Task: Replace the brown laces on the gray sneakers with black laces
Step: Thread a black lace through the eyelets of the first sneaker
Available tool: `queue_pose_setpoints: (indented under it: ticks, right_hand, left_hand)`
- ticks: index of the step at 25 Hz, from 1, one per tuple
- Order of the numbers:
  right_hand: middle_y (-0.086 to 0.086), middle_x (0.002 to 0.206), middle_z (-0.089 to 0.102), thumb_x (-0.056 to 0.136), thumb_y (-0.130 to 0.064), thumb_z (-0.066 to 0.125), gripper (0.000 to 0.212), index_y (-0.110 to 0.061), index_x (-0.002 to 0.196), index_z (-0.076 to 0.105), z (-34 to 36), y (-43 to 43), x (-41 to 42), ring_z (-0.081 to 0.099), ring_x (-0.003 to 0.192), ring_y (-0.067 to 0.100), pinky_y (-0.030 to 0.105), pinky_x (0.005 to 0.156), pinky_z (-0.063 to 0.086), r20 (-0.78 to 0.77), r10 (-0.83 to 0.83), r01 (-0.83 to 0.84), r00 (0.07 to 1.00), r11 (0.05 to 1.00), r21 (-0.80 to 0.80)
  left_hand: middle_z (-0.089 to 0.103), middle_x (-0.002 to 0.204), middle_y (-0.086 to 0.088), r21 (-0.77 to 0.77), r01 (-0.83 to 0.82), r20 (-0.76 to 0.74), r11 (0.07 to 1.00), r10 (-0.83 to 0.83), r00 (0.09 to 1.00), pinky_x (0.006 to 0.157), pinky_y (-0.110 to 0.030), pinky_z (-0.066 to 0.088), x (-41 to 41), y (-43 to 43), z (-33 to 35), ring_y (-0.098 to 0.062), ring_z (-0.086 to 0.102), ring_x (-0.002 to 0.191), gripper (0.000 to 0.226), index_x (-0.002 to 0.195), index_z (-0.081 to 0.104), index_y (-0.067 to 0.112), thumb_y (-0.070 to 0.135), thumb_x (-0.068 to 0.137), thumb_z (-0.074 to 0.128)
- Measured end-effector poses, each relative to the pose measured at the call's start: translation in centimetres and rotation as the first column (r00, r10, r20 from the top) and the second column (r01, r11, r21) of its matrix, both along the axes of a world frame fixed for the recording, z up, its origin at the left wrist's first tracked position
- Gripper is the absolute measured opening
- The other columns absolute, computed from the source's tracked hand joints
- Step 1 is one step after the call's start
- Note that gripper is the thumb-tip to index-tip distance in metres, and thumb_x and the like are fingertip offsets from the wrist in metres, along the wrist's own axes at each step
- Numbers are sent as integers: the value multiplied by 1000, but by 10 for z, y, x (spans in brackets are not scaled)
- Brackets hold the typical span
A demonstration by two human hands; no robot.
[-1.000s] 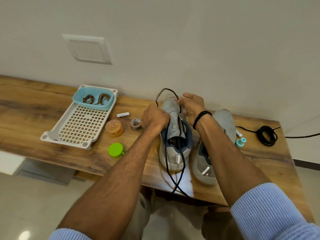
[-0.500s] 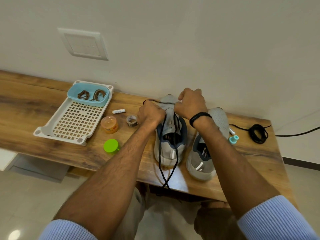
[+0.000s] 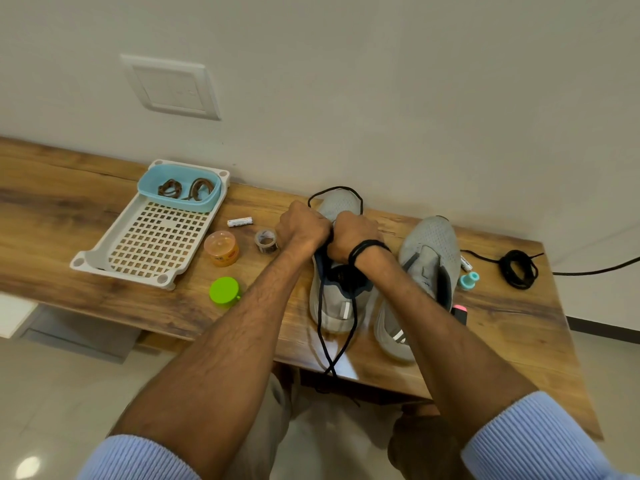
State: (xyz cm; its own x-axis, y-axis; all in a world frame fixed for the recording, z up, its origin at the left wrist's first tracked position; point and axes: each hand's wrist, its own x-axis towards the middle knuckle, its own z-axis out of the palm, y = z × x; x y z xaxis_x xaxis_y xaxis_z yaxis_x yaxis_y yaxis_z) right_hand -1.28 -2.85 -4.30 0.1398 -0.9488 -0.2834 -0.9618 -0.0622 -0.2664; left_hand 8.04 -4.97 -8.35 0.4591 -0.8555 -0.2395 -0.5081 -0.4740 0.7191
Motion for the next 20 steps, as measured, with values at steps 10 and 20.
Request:
queue_pose_setpoints:
  ticks: [10,20]
  right_hand:
    - [10,65,53,77,-27,74,33,-1,64,60,66,11,-35,46,63,18,33,59,42,174,173,-215,969,940,265]
    - [-12,74,71,79,-28,79,15,-15,86,79,75,68,-26,63,83,3,22,86,53,334,420,-533,844,596,600]
  left_hand:
    - [71,90,-8,-60,-39,78,997,44,996,55,-32,52,-6,1,-5,-28,67,82,17,86,72,16,22,72,66]
    - [71,90,-8,-87,-61,62,994,66,996,63,-35,56,-3,-2,-5,-29,67,86,19,86,74,16,20,71,65]
